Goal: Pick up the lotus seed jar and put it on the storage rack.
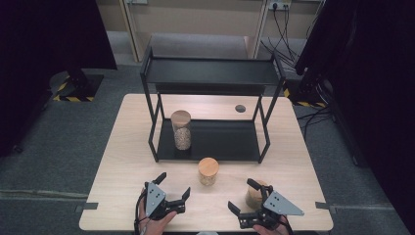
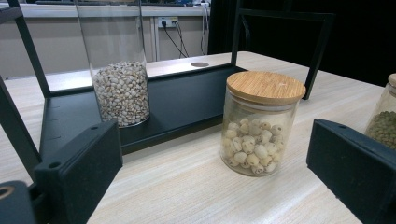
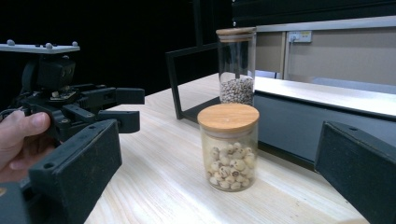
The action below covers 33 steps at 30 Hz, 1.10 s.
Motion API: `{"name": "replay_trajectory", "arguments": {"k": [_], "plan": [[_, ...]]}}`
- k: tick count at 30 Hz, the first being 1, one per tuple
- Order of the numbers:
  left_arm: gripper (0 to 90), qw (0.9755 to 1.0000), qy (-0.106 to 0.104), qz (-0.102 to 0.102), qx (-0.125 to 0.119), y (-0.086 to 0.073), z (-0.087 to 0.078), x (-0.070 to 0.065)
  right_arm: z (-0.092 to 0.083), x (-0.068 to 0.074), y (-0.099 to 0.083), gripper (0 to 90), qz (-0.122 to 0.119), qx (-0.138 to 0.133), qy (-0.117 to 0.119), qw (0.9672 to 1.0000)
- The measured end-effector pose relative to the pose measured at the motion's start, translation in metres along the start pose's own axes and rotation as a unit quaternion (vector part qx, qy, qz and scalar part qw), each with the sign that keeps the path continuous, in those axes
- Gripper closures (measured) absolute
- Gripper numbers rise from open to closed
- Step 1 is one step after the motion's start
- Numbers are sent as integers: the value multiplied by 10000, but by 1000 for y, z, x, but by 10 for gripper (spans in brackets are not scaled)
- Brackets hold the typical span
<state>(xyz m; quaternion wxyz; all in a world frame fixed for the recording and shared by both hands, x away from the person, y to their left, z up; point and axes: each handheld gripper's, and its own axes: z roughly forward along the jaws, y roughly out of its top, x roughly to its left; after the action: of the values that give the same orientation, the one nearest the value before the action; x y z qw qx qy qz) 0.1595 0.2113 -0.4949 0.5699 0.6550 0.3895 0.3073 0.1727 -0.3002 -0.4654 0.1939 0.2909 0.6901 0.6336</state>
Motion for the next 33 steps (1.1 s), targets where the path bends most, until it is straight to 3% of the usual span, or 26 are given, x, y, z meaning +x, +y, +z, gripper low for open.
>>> {"name": "replay_trajectory", "arguments": {"k": [12,20,33], "plan": [[30,10000,12,-8,-2,0,0,1,21,11,0,12,-4,159,-101,9998],[30,10000,-15,7,30,-1,0,0,36,23,2,15,-158,254,-236,9993],[30,10000,15,7,12,-1,0,0,61,34,5,15,-128,424,-388,9983]]}}
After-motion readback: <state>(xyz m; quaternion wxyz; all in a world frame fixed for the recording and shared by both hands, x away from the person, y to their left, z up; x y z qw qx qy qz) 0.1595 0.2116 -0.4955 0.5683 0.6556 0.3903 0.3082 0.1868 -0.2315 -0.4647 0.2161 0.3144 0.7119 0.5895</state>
